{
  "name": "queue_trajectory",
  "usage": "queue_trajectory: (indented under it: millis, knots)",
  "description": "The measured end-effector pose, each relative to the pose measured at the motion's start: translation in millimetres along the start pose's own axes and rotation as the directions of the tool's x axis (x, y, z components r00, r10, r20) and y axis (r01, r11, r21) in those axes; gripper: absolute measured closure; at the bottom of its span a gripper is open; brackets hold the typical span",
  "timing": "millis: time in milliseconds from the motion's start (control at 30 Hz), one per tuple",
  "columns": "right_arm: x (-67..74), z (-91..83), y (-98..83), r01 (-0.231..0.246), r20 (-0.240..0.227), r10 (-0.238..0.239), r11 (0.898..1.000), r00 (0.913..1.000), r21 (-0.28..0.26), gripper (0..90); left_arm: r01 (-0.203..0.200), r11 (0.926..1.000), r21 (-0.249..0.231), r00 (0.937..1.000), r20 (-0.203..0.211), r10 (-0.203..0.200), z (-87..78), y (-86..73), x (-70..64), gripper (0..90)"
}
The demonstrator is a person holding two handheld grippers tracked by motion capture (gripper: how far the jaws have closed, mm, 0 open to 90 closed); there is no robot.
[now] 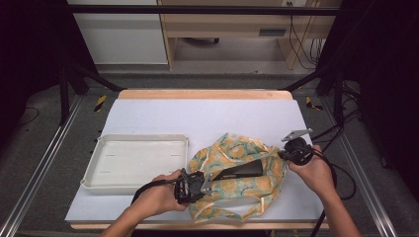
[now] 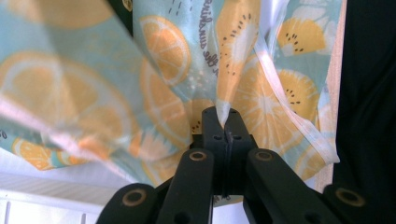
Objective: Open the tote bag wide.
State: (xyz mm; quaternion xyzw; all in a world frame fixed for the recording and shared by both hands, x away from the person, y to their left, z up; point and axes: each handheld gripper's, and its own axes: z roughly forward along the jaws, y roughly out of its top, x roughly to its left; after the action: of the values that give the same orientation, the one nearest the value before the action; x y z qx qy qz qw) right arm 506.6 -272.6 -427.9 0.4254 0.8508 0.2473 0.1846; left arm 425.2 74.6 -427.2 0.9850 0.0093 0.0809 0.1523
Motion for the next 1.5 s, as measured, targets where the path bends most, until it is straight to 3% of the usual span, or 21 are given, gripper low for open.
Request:
queue_trajectory:
  millis: [300,900,1033,1133,1267,1367,1500]
  knots:
    - [-6.4,-2.0,-6.8,-0.018,0.008,0.018,1.000,0.9998,0.007,90.0,-0.005,0.9999,0.011,1.0000,-0.007,0.005,-0.1,-3.7,2.5,90.0]
    - [-5.2,-3.9,-9.0,-0.027,0.005,0.027,1.000,0.9996,-0.014,90.0,-0.009,0.9996,0.028,0.9999,-0.012,0.009,-0.9,-5.7,1.7,90.0]
    - [-2.0,-5.3,-10.5,-0.021,-0.006,0.021,1.000,0.9998,-0.019,90.0,-0.002,0.9996,0.026,0.9999,-0.016,0.003,-2.0,-7.1,1.6,90.0]
    - [2.5,-8.9,-11.3,-0.010,-0.017,0.009,0.999,0.9998,-0.042,90.0,0.000,1.0000,-0.005,1.0000,-0.004,0.000,-4.9,-6.7,1.2,90.0]
    - [10.1,-17.7,-12.2,0.014,-0.031,-0.016,0.996,0.9994,-0.093,77.1,0.013,0.9994,-0.033,0.9997,-0.018,-0.014,-9.8,-6.3,-0.1,82.6]
    - [15.5,-29.1,-12.8,0.033,-0.021,-0.036,0.991,0.9991,-0.133,66.6,0.025,0.9969,-0.075,0.9991,-0.033,-0.027,-15.3,-5.3,-0.7,69.4]
    - [23.7,-44.8,-13.4,0.041,-0.012,-0.044,0.982,0.9990,-0.186,56.8,0.040,0.9923,-0.117,0.9980,-0.045,-0.045,-23.0,-1.9,-2.0,59.2]
